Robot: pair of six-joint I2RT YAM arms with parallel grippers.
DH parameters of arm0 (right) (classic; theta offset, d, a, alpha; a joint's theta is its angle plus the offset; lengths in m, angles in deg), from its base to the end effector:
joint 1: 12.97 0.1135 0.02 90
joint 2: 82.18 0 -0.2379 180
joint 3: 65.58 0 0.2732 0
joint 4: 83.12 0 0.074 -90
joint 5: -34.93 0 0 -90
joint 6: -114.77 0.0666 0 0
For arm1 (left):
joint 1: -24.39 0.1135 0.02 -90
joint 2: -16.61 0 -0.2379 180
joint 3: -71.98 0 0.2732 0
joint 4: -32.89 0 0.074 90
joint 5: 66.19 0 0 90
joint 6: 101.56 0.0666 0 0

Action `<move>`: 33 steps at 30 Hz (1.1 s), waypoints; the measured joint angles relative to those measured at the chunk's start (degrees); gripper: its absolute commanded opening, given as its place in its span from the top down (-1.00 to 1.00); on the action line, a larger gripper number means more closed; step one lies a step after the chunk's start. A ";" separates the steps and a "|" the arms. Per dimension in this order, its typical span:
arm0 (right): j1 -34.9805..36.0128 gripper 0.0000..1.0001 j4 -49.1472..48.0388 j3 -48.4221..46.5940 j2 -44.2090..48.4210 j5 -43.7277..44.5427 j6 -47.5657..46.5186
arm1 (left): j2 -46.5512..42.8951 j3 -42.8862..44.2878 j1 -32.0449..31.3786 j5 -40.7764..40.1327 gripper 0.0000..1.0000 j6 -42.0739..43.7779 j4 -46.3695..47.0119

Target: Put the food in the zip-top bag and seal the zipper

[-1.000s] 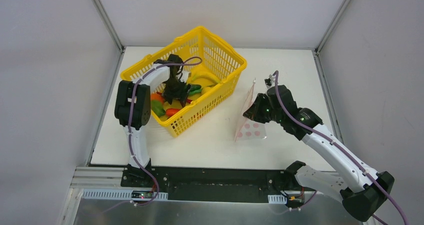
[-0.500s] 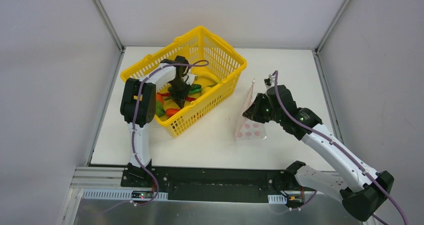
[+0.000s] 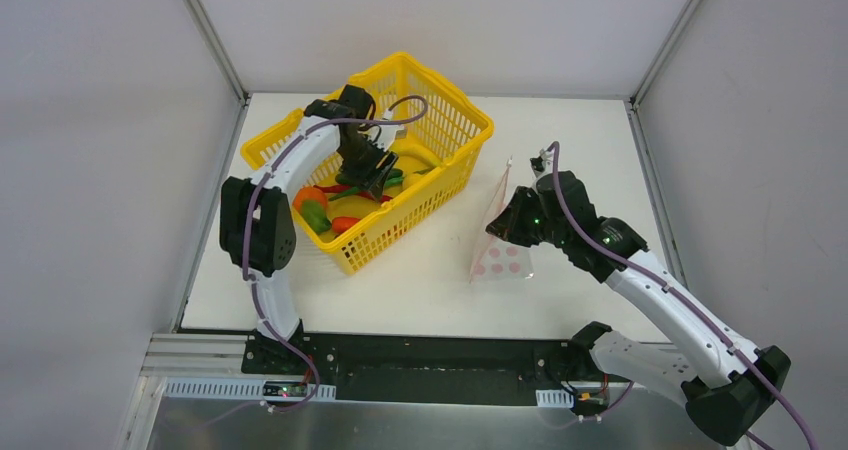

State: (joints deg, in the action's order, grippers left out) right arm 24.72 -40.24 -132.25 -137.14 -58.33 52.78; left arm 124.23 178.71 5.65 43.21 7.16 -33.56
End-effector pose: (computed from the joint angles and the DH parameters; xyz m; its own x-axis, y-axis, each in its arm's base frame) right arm 0.2122 0.1688 0.2910 -0.6663 0.0777 -0.7416 -0.3805 0.8199 0.4278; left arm 0.3886 -0.1552 0.2097 -0.6915 0.5543 -0.4633 0.6822 0.7119 -0.1667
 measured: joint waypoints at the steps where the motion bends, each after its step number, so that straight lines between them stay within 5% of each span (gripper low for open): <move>1: 0.00 0.91 0.00 0.02 0.00 -0.02 0.00 | 0.55 1.38 -0.17 0.17 -0.16 1.81 -0.44; 11: 0.00 0.90 0.02 0.33 0.09 0.26 -0.17 | 10.75 6.12 -4.50 -1.49 -0.19 15.04 -3.52; 22: 0.00 0.88 0.02 1.07 0.22 1.05 -0.57 | 16.00 6.73 -9.84 -5.62 -0.15 16.48 -3.82; 33: 0.00 0.87 -0.72 1.60 0.22 1.05 -0.66 | 17.81 6.14 -11.67 -12.17 0.78 11.61 -3.10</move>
State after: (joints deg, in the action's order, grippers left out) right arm 24.72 -40.96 -130.65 -136.92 -57.28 52.13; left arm 142.04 184.85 -6.02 31.03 18.76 -36.66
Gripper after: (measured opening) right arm 0.062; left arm 0.239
